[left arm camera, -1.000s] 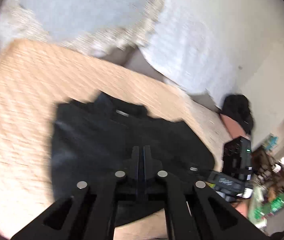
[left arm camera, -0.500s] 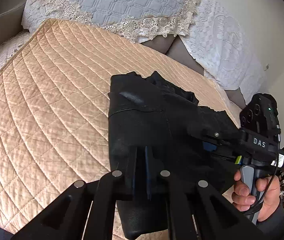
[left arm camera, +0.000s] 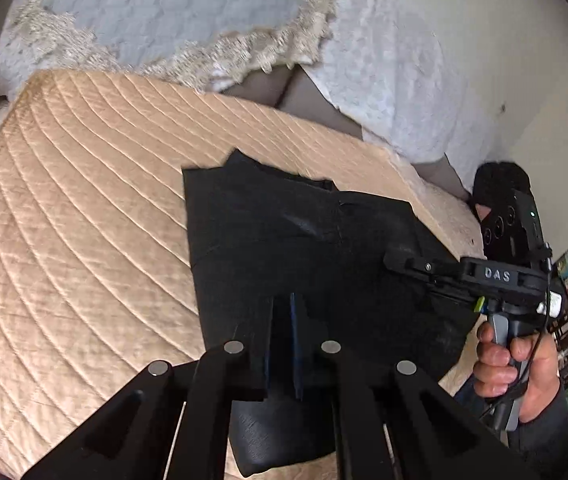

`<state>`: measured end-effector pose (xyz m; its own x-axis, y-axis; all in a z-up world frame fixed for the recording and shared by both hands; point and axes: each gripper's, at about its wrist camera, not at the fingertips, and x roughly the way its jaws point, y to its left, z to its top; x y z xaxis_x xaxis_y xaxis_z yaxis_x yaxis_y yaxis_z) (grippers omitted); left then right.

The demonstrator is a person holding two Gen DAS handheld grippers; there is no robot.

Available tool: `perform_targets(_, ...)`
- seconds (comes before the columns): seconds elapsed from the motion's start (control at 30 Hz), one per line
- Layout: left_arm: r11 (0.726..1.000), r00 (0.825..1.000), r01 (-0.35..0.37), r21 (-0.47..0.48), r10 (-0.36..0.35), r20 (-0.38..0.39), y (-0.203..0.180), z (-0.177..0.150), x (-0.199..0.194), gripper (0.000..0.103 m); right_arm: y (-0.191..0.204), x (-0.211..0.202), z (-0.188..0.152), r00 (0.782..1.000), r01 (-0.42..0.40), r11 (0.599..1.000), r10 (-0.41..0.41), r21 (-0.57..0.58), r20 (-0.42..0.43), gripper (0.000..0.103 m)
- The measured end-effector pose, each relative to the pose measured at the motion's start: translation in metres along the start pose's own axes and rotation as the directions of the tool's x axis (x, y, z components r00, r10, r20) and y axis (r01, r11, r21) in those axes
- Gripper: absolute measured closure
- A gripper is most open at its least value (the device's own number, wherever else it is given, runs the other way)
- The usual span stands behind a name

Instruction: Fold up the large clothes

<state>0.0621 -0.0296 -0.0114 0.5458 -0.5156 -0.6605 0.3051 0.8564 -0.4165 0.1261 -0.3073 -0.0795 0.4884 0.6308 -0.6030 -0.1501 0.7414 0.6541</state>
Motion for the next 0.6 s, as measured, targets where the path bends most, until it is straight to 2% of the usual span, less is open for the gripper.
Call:
perform_targets(0.1,1.000,0.999,-0.024,0.016,0.024,-0.044,-0.004,-0.014,0.023,0.095,-0.016,0.013,-0.006,1.000,0.005,1.000,-0.005,0.018,-0.021,0.093)
perform_targets(0.37,0.998,0.998,-0.047,0.029,0.048,-0.034,-0.012,-0.020,0.019,0.095,-0.012,-0.002,-0.003,0.999,0.046,0.999,-0.046,-0.022,0.020,0.093)
perform_targets(0.43,0.998,0.998,-0.052,0.035,0.053,-0.035,-0.014,-0.022,0.023,0.095,-0.017,0.007,-0.002,0.999,0.053,0.998,-0.053,-0.015,-0.003,0.091)
perform_targets(0.47,0.997,0.998,-0.058,0.043,0.059,-0.032,-0.015,-0.023,0.024,0.094,-0.017,0.006,-0.003,0.999,0.053,0.998,-0.053,-0.018,-0.003,0.086)
perform_targets(0.5,0.997,0.997,-0.064,0.047,0.065,-0.030,-0.015,-0.024,0.024,0.094,-0.014,0.001,-0.004,0.998,0.064,0.997,-0.064,-0.033,0.010,0.083)
perform_targets(0.6,0.996,0.997,-0.072,0.055,0.074,-0.029,-0.020,-0.025,0.012,0.094,0.005,-0.026,-0.007,0.992,0.106,0.991,-0.100,-0.082,0.071,0.083)
